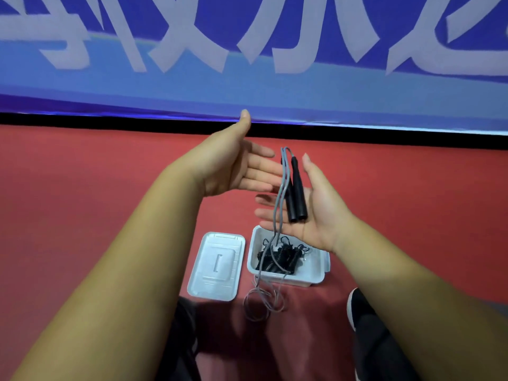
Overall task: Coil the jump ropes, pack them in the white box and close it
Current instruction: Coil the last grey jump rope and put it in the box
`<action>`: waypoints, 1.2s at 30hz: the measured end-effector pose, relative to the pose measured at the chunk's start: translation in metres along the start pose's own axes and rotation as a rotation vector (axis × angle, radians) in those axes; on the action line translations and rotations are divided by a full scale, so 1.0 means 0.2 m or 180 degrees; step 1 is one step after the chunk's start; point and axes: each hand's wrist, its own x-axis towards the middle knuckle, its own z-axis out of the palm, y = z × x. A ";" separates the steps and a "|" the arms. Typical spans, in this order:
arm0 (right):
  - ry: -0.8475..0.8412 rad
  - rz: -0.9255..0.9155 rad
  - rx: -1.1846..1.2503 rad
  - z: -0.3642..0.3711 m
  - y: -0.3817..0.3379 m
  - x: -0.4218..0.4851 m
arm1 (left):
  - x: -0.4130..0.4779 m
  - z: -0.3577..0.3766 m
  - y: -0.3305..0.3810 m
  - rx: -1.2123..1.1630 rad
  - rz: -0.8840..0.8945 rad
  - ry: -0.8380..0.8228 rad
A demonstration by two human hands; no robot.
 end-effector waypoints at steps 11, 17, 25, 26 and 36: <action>-0.0345 0.0042 -0.0244 0.04 0.04 -0.03 | 0.04 -0.06 -0.03 0.1053 0.0632 0.0143; -0.0475 0.0092 -0.0044 0.03 0.04 -0.02 | 0.06 -0.11 -0.04 0.1233 0.1043 0.0479; -0.0482 -0.0198 0.0565 0.01 -0.05 -0.02 | 0.13 -0.07 -0.30 0.0484 -0.0230 -0.0640; -0.0447 -0.0267 0.0626 0.01 -0.07 -0.03 | 0.13 -0.04 -0.33 0.0675 -0.0264 -0.0899; -0.0067 -0.0794 0.0415 -0.11 -0.17 -0.01 | 0.13 0.08 -0.35 0.1873 -0.0148 -0.1693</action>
